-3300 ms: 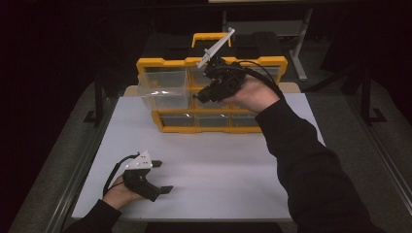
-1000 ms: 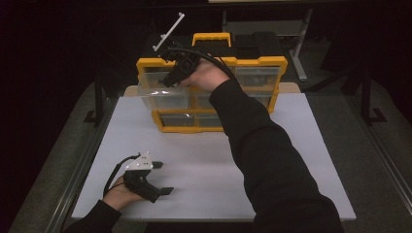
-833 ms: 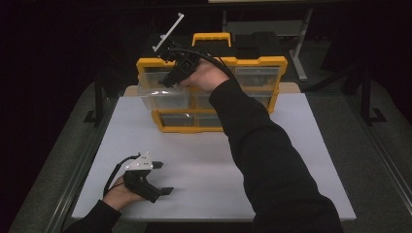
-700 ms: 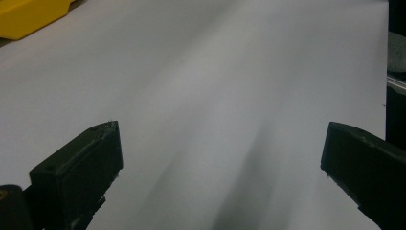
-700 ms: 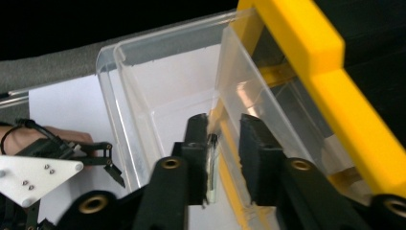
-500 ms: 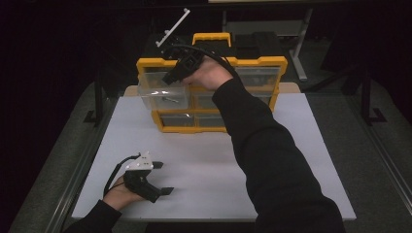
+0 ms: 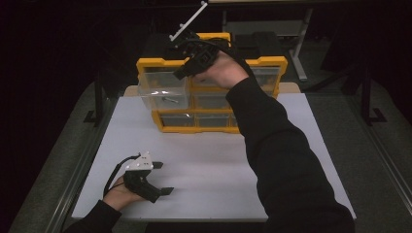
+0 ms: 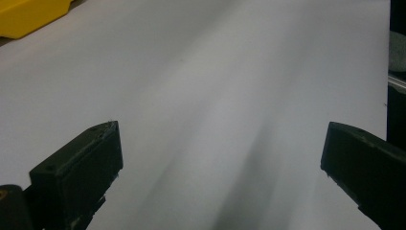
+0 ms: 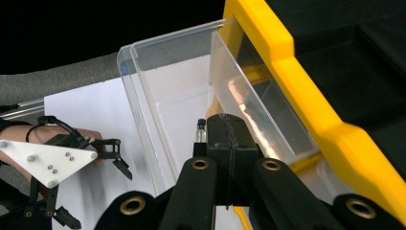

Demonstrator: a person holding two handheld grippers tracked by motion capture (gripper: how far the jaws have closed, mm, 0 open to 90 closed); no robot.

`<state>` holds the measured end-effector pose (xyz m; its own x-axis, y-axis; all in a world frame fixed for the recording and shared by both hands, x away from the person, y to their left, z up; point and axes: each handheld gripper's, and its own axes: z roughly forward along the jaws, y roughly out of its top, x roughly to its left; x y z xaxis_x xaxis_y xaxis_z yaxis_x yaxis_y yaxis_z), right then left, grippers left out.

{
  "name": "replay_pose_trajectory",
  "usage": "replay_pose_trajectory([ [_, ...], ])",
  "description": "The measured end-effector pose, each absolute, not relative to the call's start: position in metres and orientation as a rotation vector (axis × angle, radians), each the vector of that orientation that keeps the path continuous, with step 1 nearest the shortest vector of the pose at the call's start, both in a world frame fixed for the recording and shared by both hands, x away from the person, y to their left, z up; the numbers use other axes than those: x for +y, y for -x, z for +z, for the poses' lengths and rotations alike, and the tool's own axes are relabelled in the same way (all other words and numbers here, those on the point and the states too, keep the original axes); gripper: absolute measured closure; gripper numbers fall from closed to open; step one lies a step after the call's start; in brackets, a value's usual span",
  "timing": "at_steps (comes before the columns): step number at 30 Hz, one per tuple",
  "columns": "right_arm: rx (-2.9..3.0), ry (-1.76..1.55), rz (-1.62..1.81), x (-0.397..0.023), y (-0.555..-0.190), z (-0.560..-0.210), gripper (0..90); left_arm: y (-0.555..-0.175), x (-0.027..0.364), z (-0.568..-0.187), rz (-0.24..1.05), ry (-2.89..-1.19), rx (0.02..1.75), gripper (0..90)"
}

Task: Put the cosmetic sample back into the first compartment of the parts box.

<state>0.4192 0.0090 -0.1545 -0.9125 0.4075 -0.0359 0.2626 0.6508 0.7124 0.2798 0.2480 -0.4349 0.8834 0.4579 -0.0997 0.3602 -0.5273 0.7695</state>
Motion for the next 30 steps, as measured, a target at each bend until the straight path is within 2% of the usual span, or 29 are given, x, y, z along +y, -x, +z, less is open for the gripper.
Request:
replay_pose_trajectory([
  [20,2.636,-0.629,1.123,-0.043,-0.412,-0.169,86.8,-0.281,0.247,-0.437,0.136,-2.184,0.595,0.0],
  [21,2.637,-0.632,1.122,-0.045,-0.411,-0.170,85.5,-0.280,0.247,-0.437,0.137,-2.186,0.595,0.0],
  [23,2.629,-0.623,1.122,-0.051,-0.408,-0.178,76.7,-0.280,0.247,-0.436,0.136,-2.187,0.597,0.0],
  [26,2.623,-0.633,1.131,-0.054,-0.407,-0.182,73.1,-0.280,0.247,-0.436,0.134,-2.186,0.599,0.0],
  [30,2.601,-0.650,1.148,-0.062,-0.404,-0.194,63.3,-0.280,0.246,-0.436,0.134,-2.185,0.600,0.0],
])
